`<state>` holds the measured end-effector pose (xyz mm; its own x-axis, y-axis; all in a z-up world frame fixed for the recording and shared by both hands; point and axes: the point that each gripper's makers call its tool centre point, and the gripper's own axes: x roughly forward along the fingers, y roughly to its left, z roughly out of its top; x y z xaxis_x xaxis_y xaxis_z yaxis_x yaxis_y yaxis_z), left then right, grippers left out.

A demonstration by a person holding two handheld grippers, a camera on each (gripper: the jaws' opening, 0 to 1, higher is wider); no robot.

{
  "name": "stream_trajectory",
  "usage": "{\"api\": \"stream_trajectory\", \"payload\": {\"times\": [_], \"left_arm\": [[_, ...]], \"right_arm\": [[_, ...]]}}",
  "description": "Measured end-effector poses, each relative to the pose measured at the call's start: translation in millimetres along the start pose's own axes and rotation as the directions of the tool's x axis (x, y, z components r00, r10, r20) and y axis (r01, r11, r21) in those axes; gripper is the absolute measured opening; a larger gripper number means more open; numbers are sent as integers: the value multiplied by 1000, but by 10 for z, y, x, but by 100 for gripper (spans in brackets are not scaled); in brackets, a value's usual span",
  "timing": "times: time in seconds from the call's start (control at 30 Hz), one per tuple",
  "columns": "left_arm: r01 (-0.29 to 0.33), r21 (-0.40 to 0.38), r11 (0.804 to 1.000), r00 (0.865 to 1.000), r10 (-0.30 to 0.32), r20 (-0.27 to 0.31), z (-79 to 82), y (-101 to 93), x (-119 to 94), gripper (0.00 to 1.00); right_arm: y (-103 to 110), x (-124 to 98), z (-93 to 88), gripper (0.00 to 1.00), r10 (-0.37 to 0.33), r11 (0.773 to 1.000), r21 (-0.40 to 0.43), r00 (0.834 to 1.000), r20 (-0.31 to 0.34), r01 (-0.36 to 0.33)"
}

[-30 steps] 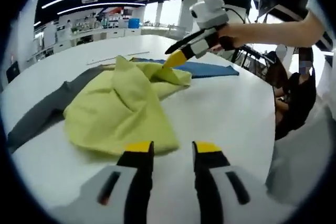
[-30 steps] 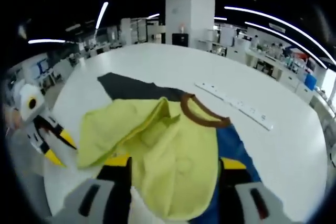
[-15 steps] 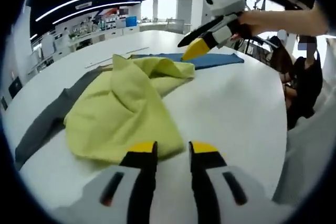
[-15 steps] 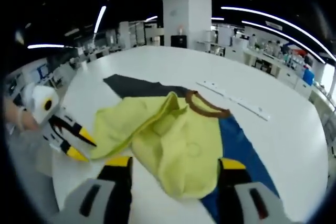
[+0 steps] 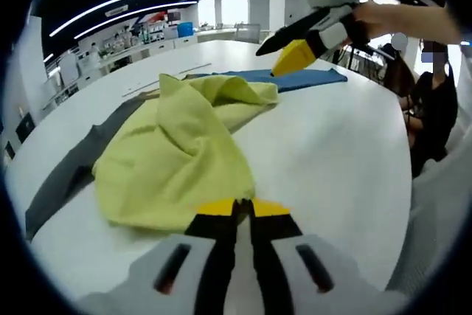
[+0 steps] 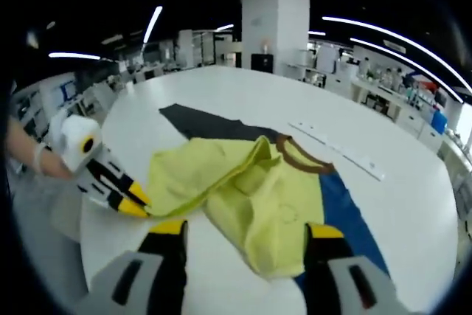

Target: Fold the garment on the visible template until the final outline fits inside the template.

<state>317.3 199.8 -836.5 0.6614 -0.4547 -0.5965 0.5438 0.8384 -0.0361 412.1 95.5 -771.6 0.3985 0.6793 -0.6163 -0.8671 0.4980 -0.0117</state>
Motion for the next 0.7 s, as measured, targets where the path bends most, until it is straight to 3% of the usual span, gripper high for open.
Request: {"api": "stream_trajectory", "payload": {"times": [0.13, 0.37, 0.47, 0.57, 0.6, 0.7], "left_arm": [[-16, -64, 998, 999, 19, 39, 118, 69, -62, 2], [-81, -133, 988, 990, 96, 106, 304, 342, -231, 2], [-132, -192, 972, 977, 161, 142, 386, 554, -336, 2], [-152, -233, 961, 969, 192, 158, 434, 681, -411, 2], [-181, -284, 941, 957, 235, 170, 472, 784, -467, 2], [-212, -339, 916, 938, 289, 193, 542, 956, -574, 2]], "right_arm": [[75, 40, 69, 46, 21, 999, -29, 1000, 3, -21], [115, 181, 213, 43, 36, 993, -112, 999, 11, -35], [166, 268, 289, 40, 48, 988, -148, 999, 8, -46], [163, 349, 317, 31, 36, 979, -199, 999, -6, -36], [147, 390, 328, 29, 29, 979, -202, 1000, -6, -29], [83, 507, 356, 28, 27, 981, -190, 1000, -7, -28]]}}
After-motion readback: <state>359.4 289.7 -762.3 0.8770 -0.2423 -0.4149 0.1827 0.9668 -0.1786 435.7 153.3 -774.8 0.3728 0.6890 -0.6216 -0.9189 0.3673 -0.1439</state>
